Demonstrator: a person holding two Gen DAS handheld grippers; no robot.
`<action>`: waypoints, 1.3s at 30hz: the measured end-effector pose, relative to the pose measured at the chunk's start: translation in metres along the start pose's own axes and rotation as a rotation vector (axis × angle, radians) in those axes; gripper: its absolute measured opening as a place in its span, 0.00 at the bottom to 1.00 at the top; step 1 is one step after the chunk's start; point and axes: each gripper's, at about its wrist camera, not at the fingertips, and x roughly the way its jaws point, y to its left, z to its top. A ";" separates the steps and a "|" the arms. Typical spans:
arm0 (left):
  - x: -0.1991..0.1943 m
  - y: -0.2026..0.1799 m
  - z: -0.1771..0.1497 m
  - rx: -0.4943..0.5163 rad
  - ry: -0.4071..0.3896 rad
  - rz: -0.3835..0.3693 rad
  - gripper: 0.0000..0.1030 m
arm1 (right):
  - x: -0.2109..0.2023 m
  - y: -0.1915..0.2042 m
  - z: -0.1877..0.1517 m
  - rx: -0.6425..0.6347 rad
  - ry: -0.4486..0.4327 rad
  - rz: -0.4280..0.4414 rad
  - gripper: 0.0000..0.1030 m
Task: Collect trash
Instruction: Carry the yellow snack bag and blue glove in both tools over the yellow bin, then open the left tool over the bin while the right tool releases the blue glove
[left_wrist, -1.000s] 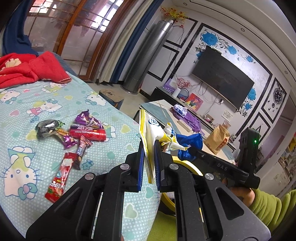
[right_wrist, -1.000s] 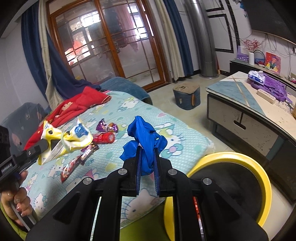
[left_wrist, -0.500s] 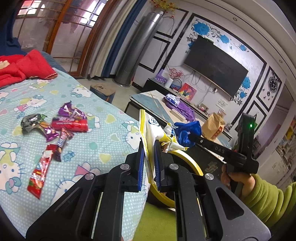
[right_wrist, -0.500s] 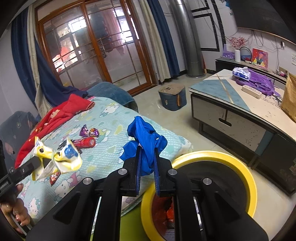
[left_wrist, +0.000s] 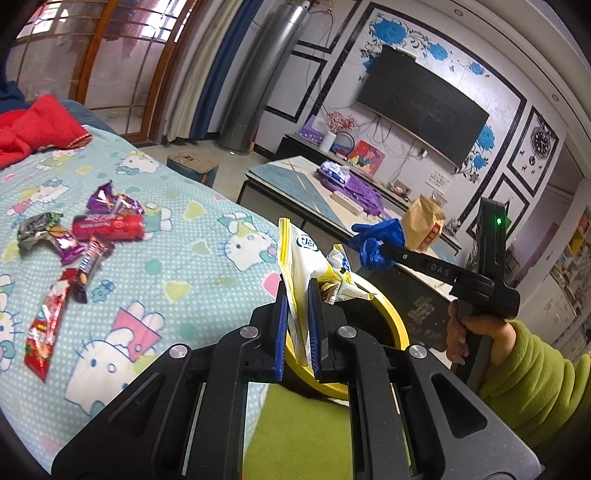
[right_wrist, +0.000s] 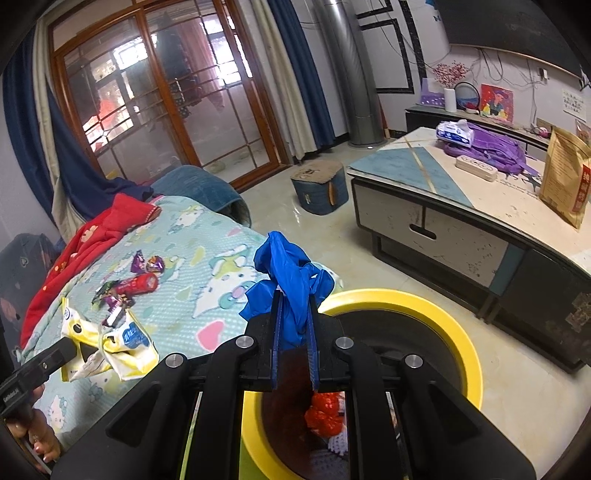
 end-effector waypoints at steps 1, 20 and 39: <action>0.002 -0.002 0.000 0.004 0.006 -0.001 0.06 | 0.000 -0.003 -0.001 0.004 0.004 -0.004 0.11; 0.054 -0.043 -0.025 0.121 0.142 -0.021 0.06 | 0.014 -0.042 -0.013 0.087 0.061 -0.059 0.11; 0.100 -0.067 -0.045 0.212 0.250 -0.030 0.06 | 0.038 -0.066 -0.023 0.161 0.140 -0.069 0.11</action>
